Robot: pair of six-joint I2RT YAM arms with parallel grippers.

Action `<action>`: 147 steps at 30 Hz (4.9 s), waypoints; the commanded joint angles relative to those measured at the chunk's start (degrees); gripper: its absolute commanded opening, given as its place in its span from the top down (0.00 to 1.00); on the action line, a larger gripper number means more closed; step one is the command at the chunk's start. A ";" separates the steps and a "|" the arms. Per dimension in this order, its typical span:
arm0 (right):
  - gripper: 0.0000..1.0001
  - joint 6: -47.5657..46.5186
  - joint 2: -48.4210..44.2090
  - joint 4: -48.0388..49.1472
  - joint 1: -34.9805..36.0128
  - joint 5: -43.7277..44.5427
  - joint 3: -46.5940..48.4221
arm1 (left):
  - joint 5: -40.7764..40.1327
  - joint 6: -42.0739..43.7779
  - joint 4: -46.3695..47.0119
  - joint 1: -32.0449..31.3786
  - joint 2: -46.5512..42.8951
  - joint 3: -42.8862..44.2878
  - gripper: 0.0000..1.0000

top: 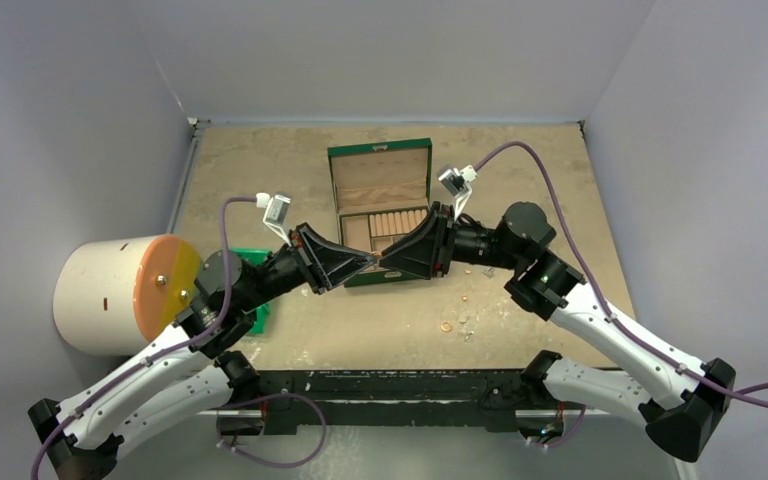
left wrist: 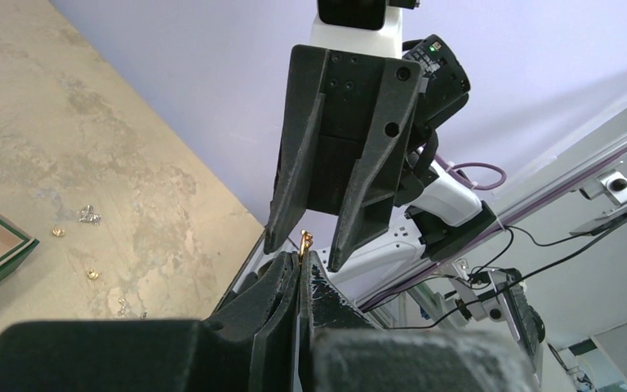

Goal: Organize the mixed jewelry

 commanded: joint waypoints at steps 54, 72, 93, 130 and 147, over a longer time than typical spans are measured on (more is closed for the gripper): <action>1.00 2.26 -0.46 3.65 -0.02 1.15 0.66 | 1.59 0.29 1.20 0.23 0.22 2.30 1.00; 1.00 -13.16 2.92 -26.82 -0.08 22.41 13.46 | -24.23 13.38 -33.26 0.30 -7.48 13.12 0.31; 1.00 -20.95 32.58 -49.20 3.60 70.72 29.57 | -48.59 23.29 -53.47 0.26 -15.20 15.45 0.30; 1.00 -17.87 55.45 -35.93 -0.30 69.18 34.92 | -55.39 22.79 -50.99 0.40 -15.73 9.82 0.26; 1.00 -15.47 59.11 -33.89 -0.26 64.70 31.79 | -55.50 22.74 -50.97 0.40 -15.98 9.70 0.26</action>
